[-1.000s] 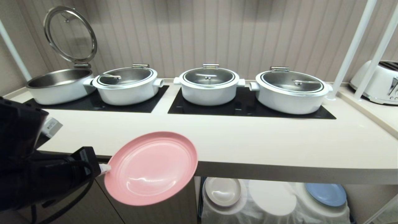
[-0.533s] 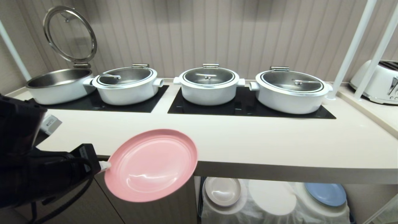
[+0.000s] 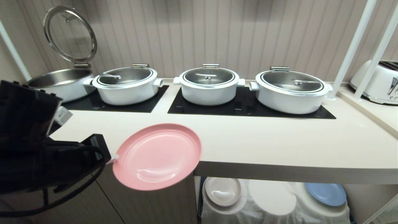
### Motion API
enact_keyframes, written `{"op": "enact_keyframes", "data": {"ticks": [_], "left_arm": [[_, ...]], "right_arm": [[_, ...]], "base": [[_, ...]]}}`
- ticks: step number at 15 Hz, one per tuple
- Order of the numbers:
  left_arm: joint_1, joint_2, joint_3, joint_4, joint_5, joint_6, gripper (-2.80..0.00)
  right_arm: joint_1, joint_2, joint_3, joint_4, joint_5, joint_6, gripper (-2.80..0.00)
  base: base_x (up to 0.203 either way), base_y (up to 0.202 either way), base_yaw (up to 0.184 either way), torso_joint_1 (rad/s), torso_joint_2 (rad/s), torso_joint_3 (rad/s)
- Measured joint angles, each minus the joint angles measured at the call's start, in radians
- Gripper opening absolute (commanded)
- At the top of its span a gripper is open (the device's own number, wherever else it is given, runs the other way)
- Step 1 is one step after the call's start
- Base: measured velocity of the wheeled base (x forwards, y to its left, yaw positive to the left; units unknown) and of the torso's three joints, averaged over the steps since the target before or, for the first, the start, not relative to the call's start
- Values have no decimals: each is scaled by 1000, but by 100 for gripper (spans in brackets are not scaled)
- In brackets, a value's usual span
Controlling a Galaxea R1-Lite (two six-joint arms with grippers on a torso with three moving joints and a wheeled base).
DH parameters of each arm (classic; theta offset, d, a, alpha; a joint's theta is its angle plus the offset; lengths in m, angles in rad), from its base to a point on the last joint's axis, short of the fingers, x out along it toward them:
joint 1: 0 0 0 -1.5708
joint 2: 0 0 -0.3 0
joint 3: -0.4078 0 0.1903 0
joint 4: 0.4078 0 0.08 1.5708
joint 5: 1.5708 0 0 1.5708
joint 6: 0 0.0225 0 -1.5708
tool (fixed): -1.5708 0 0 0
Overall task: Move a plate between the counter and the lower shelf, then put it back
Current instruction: Put the plate
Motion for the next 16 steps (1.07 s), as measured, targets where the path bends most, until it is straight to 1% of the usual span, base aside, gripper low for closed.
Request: {"op": "enact_keyframes", "data": {"ticks": [2,4,9,13,16], "left_arm": [[0,61,-53,0,-6,-1,-280],[-1,141,-137,-1,-18,-2,-280],[4,376,-387,-1,-64,5,-280],[31,548,-549,0,-109,35,-280],[42,656,-651,0,-117,47,-280]], "right_arm": [[0,0,0,0,0,0,-280],[0,0,0,0,0,1,-280],[0,0,0,0,0,0,-280],[0,0,0,0,0,0,-280],[0,0,0,0,0,0,-280]], "base": [[0,0,0,0,0,0],[0,0,0,0,0,0],[0,0,0,0,0,0],[0,0,0,0,0,0],[0,0,0,0,0,0]]}}
